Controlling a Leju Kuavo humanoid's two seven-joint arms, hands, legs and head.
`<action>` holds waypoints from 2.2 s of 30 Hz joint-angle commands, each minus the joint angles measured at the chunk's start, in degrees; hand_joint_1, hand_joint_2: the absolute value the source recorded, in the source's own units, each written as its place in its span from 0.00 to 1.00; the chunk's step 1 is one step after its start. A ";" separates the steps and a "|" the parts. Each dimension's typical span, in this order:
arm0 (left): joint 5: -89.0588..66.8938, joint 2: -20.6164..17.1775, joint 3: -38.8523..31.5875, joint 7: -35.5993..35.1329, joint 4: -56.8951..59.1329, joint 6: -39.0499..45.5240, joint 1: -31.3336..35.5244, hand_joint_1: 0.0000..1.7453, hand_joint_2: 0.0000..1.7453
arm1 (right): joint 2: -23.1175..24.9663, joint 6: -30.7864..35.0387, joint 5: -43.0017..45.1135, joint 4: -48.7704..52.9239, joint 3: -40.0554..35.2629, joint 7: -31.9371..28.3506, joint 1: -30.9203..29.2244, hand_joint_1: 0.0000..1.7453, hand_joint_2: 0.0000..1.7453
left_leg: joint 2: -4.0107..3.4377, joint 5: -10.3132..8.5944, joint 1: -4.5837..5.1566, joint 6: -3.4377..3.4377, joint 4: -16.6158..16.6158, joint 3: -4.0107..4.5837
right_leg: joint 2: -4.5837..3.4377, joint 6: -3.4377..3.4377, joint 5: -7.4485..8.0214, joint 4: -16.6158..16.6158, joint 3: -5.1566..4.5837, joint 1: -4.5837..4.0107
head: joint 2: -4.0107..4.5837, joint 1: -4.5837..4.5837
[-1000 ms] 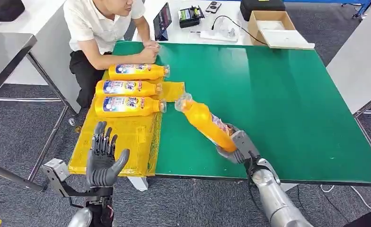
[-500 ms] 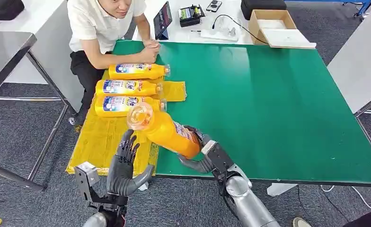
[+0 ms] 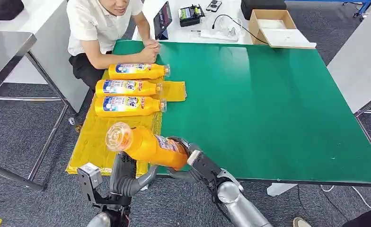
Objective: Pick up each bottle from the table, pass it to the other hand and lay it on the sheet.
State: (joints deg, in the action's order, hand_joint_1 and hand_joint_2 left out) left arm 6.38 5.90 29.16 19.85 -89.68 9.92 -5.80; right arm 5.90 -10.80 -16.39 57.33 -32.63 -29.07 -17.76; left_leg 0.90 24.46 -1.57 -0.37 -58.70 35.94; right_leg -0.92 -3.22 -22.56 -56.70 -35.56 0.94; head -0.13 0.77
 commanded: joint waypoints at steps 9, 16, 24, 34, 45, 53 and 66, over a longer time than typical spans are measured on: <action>5.41 1.25 -1.24 0.81 0.00 -2.06 1.77 0.00 1.00 | -1.40 4.18 -3.82 -3.20 -7.12 0.56 -2.43 1.00 1.00 | -0.10 0.06 0.04 0.12 0.04 -0.21 | 0.05 0.11 -0.06 0.03 0.19 -0.02 | 0.00 0.02; 7.67 2.02 -1.89 -0.89 5.05 -2.99 4.76 1.00 1.00 | -1.47 5.14 -3.49 -3.95 -7.21 1.59 -3.75 1.00 1.00 | 0.00 0.02 0.04 0.10 0.05 -0.16 | 0.11 0.09 -0.05 0.04 0.16 -0.01 | 0.00 0.00; 7.11 1.30 -0.27 -0.58 6.56 -4.39 6.08 1.00 1.00 | 0.31 4.56 -1.02 -5.15 -6.44 1.62 -4.67 0.97 1.00 | -0.10 0.05 0.03 0.11 0.09 -0.27 | 0.06 0.13 -0.05 0.07 0.24 -0.03 | 0.00 0.00; 7.71 1.84 -0.81 -0.33 7.84 -2.21 5.93 1.00 1.00 | 3.12 2.37 7.92 0.65 -2.22 1.06 -0.74 0.00 1.00 | -0.19 0.13 0.05 0.16 0.13 -0.43 | 0.02 0.18 -0.12 0.08 0.38 -0.03 | 0.00 -0.02; -15.24 -4.55 -12.41 3.16 -1.66 13.21 6.60 1.00 1.00 | -2.94 3.39 6.68 24.03 -1.33 -6.12 12.35 0.00 0.00 | -0.01 0.11 -0.01 0.09 0.05 -0.18 | 0.14 0.15 -0.14 0.00 0.20 -0.07 | 0.00 0.00; -16.21 -3.10 -13.89 3.54 -1.55 11.26 6.07 1.00 1.00 | -2.59 2.39 6.14 23.29 -0.39 -6.32 12.20 0.00 0.00 | 0.00 0.08 0.00 0.07 0.05 -0.13 | 0.14 0.14 -0.11 0.04 0.07 -0.07 | 0.00 0.00; -49.46 -5.56 -17.28 -11.53 25.07 2.92 22.57 1.00 1.00 | -0.93 0.11 2.41 24.15 6.36 -9.65 15.16 0.00 0.00 | 0.19 -0.05 0.04 0.06 0.16 -0.20 | 0.34 0.19 -0.06 0.07 0.17 -0.02 | 0.00 0.00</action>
State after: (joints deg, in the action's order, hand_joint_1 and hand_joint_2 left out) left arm -40.93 1.73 13.16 10.66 -88.86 18.57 2.76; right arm 3.87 -8.50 -14.34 84.65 -28.35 -38.49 -0.10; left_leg 0.91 24.45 -1.59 -0.42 -58.69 36.03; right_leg -0.90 -3.15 -22.57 -56.70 -35.69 0.92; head -0.13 0.76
